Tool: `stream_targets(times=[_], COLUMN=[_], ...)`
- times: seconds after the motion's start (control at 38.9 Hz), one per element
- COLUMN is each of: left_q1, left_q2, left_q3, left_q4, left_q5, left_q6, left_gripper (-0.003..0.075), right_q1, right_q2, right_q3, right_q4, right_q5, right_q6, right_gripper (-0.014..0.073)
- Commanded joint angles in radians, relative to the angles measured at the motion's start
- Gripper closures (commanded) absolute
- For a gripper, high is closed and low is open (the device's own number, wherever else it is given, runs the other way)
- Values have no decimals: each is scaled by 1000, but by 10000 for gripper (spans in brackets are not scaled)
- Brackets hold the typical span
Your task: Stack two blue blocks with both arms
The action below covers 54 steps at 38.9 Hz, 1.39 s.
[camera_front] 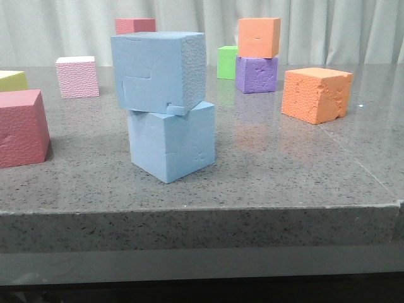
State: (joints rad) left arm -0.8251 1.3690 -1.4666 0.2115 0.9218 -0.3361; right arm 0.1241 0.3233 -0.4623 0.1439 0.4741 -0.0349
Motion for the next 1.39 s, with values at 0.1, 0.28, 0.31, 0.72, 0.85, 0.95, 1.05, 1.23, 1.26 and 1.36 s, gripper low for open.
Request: stream_targets(times=[0.1,0.28,0.31,0.72,0.85,0.95,1.05,1.23,1.26,1.36], left_q1=[-7,-7,-7,-7,-7,-7,-7,-7,-7,-7], left_q2=[-227,-466,-507,-1109,-1204,-1234,-1236,-1236,-1236,-1236], left_q3=[202,470,511,915,941,945,945,945,945,945], left_q4=[29,29,29,28,28,28,28,28,28,28], left_q5=[-247,-422,-445,-559,-549,-544,-544,-544,-544,-544], left_q6=[1,1,1,1,1,1,1,1,1,1], left_gripper=[741,741,741,741,741,741,741,741,741,741], right_q1=[-5,-5,-5,-5,-5,-5,-5,-5,-5,-5], right_q2=[4,4,4,4,4,4,4,4,4,4], right_q3=[-27,-27,-27,-27,-27,-27,-27,-27,-27,-27], right_q4=[-2,-2,-2,-2,-2,-2,-2,-2,-2,-2], right_q5=[-86,-86,-86,-86,-86,-86,-86,-86,-86,-86], right_q6=[-8,-8,-8,-8,-8,-8,-8,-8,-8,-8], right_gripper=[662,662,662,662,662,662,662,662,662,662])
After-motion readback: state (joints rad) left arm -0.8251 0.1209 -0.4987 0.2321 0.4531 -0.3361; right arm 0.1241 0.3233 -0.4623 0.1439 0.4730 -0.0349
